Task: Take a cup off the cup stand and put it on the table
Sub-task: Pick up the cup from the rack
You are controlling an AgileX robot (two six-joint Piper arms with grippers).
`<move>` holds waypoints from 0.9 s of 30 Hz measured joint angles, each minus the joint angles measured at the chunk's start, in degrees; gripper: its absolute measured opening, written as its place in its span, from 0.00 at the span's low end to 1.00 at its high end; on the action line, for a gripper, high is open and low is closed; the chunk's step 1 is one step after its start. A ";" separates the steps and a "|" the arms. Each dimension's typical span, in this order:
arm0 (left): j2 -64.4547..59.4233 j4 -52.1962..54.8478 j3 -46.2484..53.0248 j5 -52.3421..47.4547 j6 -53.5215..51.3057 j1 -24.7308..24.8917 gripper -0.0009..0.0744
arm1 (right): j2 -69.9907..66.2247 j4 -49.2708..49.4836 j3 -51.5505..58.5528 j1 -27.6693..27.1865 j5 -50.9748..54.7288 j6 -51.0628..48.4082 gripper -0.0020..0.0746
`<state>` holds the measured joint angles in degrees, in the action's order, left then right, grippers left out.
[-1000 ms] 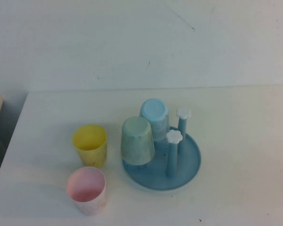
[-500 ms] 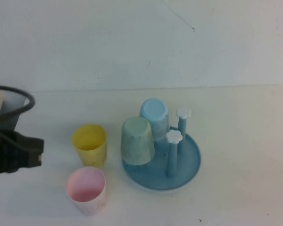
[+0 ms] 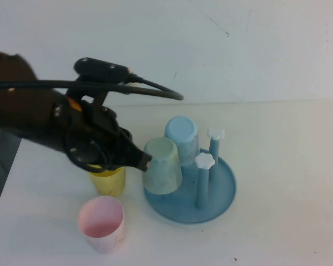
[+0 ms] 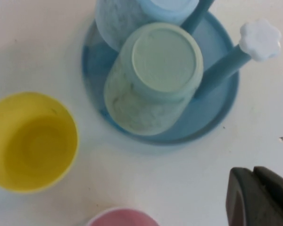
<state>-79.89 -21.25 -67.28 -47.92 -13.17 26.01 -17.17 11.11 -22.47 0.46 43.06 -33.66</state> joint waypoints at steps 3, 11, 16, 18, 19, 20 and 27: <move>-4.12 7.08 -5.77 -2.36 4.24 3.35 0.01 | -0.02 0.41 1.03 0.00 -0.83 -0.13 0.02; -14.97 12.00 -18.89 -10.30 8.14 6.57 0.09 | -0.25 0.53 1.20 0.00 -1.75 -0.25 0.02; -20.45 13.12 -24.57 -14.46 8.66 6.65 0.45 | -0.25 0.53 1.20 0.00 -1.88 -0.25 0.02; -22.00 13.96 -25.93 -14.47 8.84 6.65 0.63 | -0.25 0.53 1.20 0.00 -1.88 -0.25 0.02; -22.52 14.26 -26.36 -14.47 8.84 6.65 0.71 | -0.25 0.53 1.20 0.00 -2.00 -0.25 0.02; -23.14 14.37 -26.85 -14.47 8.84 6.65 0.76 | -0.25 0.53 1.20 0.00 -2.00 -0.25 0.02; -26.33 15.30 -27.62 -13.46 10.78 6.65 0.85 | -0.25 0.53 1.20 0.00 -2.09 -0.25 0.02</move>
<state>-106.22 -5.95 -94.89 -61.37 -2.39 32.66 -17.42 11.63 -21.27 0.46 40.98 -33.91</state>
